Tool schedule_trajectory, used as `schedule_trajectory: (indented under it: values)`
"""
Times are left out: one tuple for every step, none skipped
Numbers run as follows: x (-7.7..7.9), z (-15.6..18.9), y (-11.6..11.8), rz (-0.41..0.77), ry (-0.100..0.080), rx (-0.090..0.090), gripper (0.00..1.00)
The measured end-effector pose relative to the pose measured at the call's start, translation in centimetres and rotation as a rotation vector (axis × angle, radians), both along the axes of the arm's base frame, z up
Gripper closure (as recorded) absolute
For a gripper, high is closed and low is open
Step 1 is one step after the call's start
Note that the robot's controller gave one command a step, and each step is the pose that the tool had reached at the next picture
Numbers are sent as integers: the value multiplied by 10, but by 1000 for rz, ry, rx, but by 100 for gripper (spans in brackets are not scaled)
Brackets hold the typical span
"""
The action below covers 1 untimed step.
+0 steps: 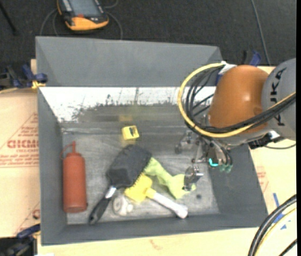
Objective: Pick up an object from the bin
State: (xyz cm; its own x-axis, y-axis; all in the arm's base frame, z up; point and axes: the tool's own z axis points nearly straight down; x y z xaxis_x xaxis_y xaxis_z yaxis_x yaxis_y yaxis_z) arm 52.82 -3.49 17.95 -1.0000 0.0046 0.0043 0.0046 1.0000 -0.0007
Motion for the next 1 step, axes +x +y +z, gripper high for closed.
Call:
schedule_trajectory:
  values:
    - [2,4,0,1,-8,-1,0]
